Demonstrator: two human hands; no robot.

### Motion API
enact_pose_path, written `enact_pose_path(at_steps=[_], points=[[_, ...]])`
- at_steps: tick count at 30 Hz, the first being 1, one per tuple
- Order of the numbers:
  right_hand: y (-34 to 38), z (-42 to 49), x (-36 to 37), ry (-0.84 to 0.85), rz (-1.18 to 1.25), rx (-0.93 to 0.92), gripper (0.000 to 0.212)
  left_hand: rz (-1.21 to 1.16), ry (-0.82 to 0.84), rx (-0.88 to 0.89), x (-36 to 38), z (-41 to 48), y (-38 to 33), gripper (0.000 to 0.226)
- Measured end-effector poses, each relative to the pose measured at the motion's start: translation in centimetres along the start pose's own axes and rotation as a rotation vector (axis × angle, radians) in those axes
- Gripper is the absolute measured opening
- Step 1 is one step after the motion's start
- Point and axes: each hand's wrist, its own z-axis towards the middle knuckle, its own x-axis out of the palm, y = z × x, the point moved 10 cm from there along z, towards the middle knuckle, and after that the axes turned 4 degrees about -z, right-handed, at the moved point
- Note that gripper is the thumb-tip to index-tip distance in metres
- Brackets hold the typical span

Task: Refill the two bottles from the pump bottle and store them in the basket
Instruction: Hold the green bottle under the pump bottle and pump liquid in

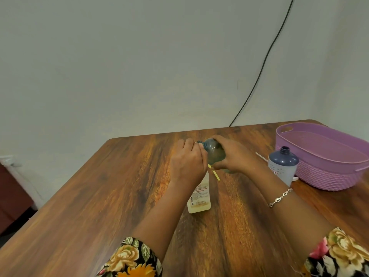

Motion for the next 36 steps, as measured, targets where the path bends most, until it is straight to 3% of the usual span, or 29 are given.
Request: enact_pose_path(at_steps=[24, 36], points=[[-1.3, -1.2, 1.3, 0.013, 0.026, 0.042, 0.076, -0.057, 0.002, -0.012, 0.7, -2.0, 0.1, 0.034], [0.0, -0.8, -0.2, -0.062, 0.056, 0.002, 0.08, -0.083, -0.004, -0.033, 0.0, -1.0, 0.4, 0.036]])
